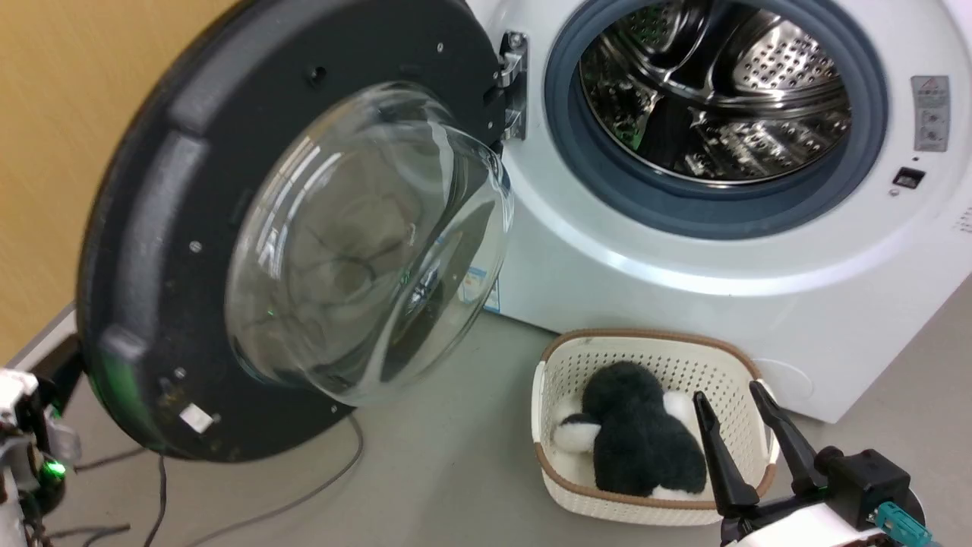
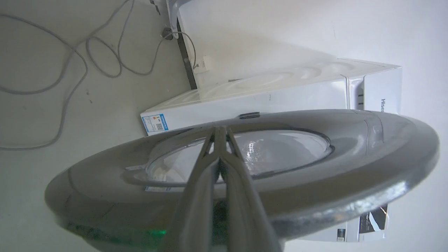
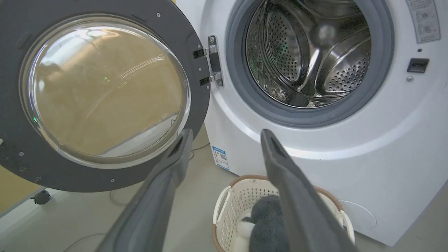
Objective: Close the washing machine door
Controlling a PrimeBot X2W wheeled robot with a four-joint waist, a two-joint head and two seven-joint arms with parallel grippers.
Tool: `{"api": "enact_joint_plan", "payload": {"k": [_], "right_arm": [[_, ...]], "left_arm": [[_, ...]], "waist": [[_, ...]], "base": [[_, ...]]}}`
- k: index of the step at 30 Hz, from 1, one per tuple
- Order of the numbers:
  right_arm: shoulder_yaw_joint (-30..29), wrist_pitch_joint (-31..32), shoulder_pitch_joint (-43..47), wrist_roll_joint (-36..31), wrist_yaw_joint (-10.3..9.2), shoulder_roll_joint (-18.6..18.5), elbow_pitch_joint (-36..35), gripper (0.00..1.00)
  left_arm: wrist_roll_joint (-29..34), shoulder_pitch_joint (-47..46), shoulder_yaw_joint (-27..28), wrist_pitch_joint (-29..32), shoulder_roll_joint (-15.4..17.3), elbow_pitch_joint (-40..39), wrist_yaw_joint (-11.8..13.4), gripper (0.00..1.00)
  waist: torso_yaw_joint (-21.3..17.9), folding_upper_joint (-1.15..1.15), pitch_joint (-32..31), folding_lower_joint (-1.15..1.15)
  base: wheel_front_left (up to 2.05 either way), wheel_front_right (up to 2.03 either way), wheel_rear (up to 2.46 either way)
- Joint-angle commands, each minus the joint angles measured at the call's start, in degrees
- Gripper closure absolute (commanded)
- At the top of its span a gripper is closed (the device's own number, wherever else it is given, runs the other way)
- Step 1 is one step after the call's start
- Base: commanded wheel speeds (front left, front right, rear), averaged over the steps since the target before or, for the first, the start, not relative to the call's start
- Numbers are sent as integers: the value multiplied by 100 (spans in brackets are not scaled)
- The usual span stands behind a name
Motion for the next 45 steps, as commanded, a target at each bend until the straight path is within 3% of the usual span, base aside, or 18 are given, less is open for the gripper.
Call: {"api": "enact_joint_plan", "payload": {"k": [1,5,13,21,26,33,45], "right_arm": [[-19,-58,-46,-5,5,25,29,0],[-77,-112,12,21,5,61,106,0],[-183,-181,142,19,5,121,189,0],[-284,-148,198,-35,5,143,148,0],[-264,-70,183,-75,5,119,64,0],[-292,49,113,-86,5,32,-96,0],[-348,-15,-80,-80,5,41,-237,0]], "left_arm": [[-159,213,-60,307,-72,-131,-92,100],[-569,524,-183,1040,-304,-607,-199,100],[-969,1535,-568,2039,-935,-1959,-21,100],[-1418,2342,-1308,2163,-1413,-3182,207,100],[-2059,2700,-2291,1562,-1437,-3497,352,100],[-2565,2721,-3487,435,-1439,-3258,177,100],[-3013,1310,-4320,-1879,-1439,-2004,-219,100]], "waist": [[-32,0,-78,0],[-71,0,-248,0],[-349,0,-511,0],[-870,0,-537,0],[-1324,0,-480,0],[-2080,0,-268,0],[-3491,0,515,0]], "base": [[0,0,0],[0,0,0],[0,0,0],[0,0,0],[0,0,0],[0,0,0],[0,0,0]]}}
